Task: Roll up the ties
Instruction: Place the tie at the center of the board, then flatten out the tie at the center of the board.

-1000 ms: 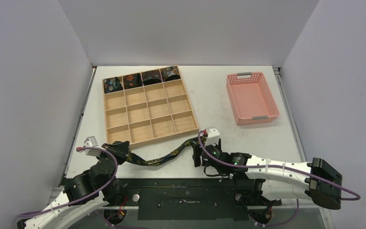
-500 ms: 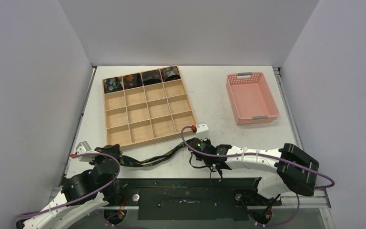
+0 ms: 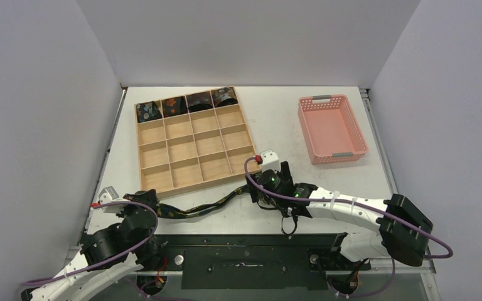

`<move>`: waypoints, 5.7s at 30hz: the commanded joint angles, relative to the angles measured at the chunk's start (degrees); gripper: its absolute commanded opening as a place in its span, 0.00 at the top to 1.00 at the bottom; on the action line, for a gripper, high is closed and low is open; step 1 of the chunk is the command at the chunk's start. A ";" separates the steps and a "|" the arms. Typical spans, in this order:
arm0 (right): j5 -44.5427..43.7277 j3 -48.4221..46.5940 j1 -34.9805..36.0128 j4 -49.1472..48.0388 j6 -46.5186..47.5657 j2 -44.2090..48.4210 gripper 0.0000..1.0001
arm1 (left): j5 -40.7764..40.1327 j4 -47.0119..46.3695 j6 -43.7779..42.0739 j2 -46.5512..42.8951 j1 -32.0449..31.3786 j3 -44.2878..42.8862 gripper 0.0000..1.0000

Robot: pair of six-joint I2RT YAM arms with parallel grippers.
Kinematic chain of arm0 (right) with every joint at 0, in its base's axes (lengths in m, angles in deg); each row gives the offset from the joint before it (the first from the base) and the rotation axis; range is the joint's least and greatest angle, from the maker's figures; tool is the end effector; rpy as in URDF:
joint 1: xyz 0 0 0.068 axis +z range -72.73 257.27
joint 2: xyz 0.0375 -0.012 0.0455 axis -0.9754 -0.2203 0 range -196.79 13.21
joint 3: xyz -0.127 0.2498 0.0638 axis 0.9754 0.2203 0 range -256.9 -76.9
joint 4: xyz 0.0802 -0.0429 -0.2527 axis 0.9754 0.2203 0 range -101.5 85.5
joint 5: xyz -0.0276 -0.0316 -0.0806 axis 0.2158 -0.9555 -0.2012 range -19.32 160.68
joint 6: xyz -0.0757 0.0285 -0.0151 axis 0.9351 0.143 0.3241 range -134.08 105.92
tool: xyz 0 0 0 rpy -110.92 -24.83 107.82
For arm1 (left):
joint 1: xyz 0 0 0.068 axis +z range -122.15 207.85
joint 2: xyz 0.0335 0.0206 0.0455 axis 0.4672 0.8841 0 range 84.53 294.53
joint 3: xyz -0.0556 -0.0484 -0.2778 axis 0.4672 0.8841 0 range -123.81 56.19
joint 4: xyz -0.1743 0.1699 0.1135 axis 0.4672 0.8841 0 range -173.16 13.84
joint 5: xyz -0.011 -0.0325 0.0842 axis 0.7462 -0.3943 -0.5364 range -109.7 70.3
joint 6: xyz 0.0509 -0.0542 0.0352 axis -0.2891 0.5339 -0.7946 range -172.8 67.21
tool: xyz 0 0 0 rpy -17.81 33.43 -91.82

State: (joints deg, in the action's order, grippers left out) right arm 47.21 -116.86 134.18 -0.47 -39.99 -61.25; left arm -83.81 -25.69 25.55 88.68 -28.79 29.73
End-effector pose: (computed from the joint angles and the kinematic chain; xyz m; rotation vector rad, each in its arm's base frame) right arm 0.1796 0.2234 0.1890 -0.4244 2.2587 0.2625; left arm 0.0751 0.0031 0.2245 -0.8904 1.6163 -0.4206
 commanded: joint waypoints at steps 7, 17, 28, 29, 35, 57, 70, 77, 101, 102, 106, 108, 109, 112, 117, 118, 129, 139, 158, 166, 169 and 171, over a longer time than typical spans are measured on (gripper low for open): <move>8.01 1.30 -1.79 -3.74 5.33 -7.37 0.11 | -1.57 1.91 1.46 0.37 -0.08 -3.01 0.99; 17.36 -1.49 -4.02 4.42 1.28 -8.78 0.93 | 1.25 -1.31 -3.24 -1.01 -0.08 -2.31 1.00; 44.49 -8.97 -4.65 28.19 -9.09 1.58 0.95 | 24.46 -8.24 1.62 11.70 -0.13 -1.31 1.00; 45.04 -9.55 -4.85 29.81 -9.59 2.70 0.95 | 26.30 -8.25 3.51 12.25 -0.11 -0.83 1.00; 45.82 -13.50 -13.13 37.75 -6.80 4.49 0.95 | 30.22 -9.21 13.66 10.33 -0.10 2.88 1.00; 17.43 -14.18 -30.02 34.99 -3.16 6.94 0.06 | 15.28 -6.33 16.14 17.55 -0.04 2.39 0.54; 6.54 1.48 -3.76 17.36 -17.58 14.02 0.58 | 11.40 3.42 0.01 8.32 -0.05 -8.76 0.25; 11.96 2.59 -15.02 8.15 -12.53 4.11 0.63 | 10.75 7.93 1.15 6.79 -0.05 -10.54 0.27; 11.41 4.30 -26.08 10.63 -2.73 16.06 0.06 | 24.07 -28.09 -14.44 14.76 -0.05 4.22 0.43; 11.76 4.01 -25.55 9.53 -2.23 14.87 0.04 | 24.63 -29.08 -15.05 15.10 -0.03 4.30 0.43; 6.13 0.30 -20.96 7.44 -0.95 7.40 0.00 | 26.48 -30.06 -17.10 16.24 0.00 3.59 0.42; 6.31 -2.51 -20.38 6.65 -1.48 3.44 0.05 | 27.58 -30.79 -19.77 16.06 -0.01 3.16 0.38; 7.14 -3.70 -20.61 5.98 -1.54 1.89 0.05 | 28.23 -31.24 -21.10 15.88 -0.04 2.84 0.35; 7.66 -7.51 -20.48 4.93 -0.24 -2.05 0.05 | 32.46 -35.43 -29.10 15.57 -0.11 1.68 0.22; 7.79 -8.47 -20.70 6.57 -3.11 3.31 0.03 | 45.26 -43.44 -47.69 24.86 -0.10 -5.64 0.04; 7.07 -8.00 -20.80 7.82 -4.12 6.03 0.02 | 47.23 -44.46 -51.95 28.97 -0.07 -6.92 0.04; 5.60 -1.16 -22.52 22.10 -10.65 38.08 0.02 | 75.29 -45.08 -93.28 73.41 -0.31 -29.89 0.06; 12.97 1.81 -22.51 24.61 -15.91 47.83 0.02 | 80.79 -47.78 -113.80 94.79 0.96 -42.64 0.10; 11.08 -2.32 -22.30 27.90 -14.98 50.91 0.02 | 89.32 -41.20 -114.36 112.40 3.96 -53.04 0.42; 7.90 -7.21 -22.16 29.92 -14.11 52.00 0.03 | 94.05 -43.68 -109.07 107.89 3.88 -49.18 1.00; 5.94 -10.09 -22.07 30.41 -12.54 51.83 0.06 | 97.60 -45.00 -104.56 102.80 4.67 -47.27 1.00; 5.27 -12.29 -21.25 30.36 -11.48 50.94 0.09 | 102.74 -45.37 -99.10 98.92 6.42 -47.01 1.00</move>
State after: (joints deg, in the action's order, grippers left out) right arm 56.15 -123.79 111.86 30.46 -54.22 -9.99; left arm 8.75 -67.85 -82.53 197.46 -24.48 -17.37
